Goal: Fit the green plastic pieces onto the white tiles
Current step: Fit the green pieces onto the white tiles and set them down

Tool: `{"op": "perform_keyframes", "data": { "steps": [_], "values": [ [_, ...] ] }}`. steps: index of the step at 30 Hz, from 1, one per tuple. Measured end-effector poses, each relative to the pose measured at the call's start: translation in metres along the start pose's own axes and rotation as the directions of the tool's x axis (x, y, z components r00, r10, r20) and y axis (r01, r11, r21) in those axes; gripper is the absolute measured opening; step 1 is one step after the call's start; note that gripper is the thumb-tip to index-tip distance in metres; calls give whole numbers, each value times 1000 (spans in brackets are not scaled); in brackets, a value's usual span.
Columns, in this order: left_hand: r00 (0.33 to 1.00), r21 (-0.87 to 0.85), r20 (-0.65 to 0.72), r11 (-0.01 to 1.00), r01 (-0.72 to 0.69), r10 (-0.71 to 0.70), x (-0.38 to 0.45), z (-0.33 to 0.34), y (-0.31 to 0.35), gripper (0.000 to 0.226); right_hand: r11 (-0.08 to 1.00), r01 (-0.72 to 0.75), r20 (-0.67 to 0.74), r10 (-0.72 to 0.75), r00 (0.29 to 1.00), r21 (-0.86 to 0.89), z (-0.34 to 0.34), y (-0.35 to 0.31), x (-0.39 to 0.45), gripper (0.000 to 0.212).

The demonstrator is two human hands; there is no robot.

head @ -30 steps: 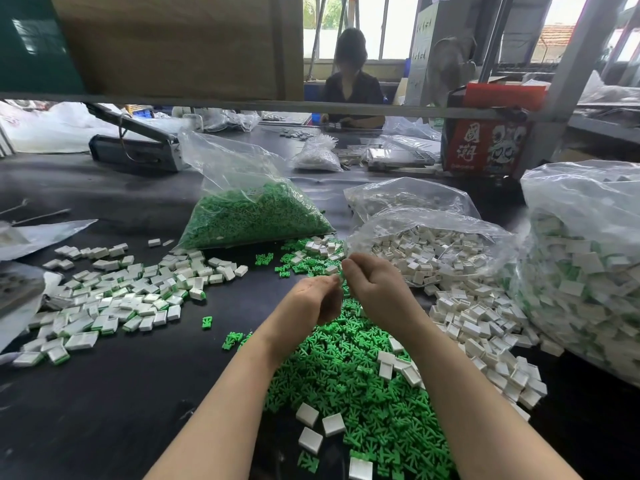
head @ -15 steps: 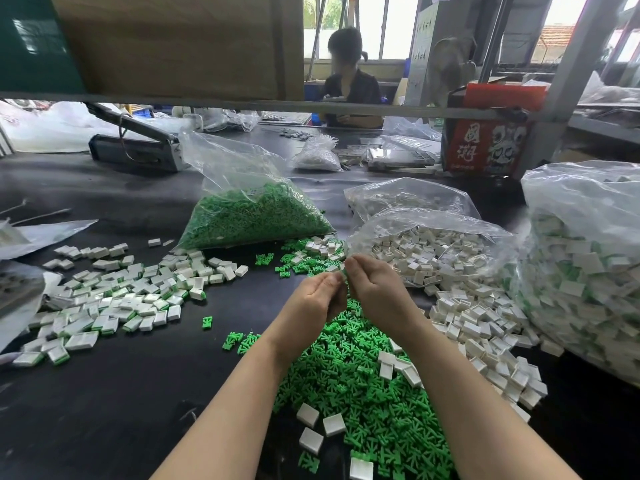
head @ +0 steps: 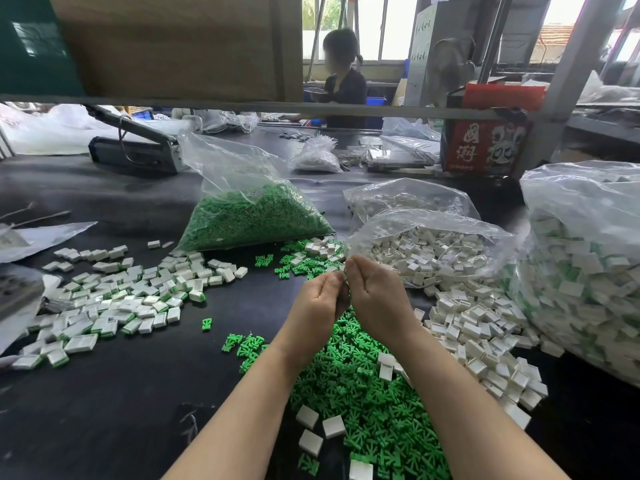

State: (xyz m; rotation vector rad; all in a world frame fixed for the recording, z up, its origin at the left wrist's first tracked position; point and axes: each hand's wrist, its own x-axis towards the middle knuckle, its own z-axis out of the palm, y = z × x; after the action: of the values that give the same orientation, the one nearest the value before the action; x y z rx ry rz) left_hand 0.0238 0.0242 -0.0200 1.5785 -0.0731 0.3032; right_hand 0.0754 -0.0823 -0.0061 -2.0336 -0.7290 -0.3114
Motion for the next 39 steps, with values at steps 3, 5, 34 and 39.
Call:
{"op": "perform_keyframes", "data": {
  "steps": [3,5,34,39],
  "values": [
    [1000,-2,5,1000,4,-4,0,-1,-1,32,1000,-4,9,4,1000,1,0,1,0,36],
    [1000,-18,13,1000,6,-6,1,-1,2,30,992,-57,24,55,998,112,-1,0,2,39],
    [998,-48,31,998,-46,47,1,-5,2,38,944,-82,-6,89,996,319,3,-6,3,39],
    [996,-51,87,999,-4,9,1,-14,1,36,925,-164,160,114,980,342,-5,-3,3,35]
  ]
}}
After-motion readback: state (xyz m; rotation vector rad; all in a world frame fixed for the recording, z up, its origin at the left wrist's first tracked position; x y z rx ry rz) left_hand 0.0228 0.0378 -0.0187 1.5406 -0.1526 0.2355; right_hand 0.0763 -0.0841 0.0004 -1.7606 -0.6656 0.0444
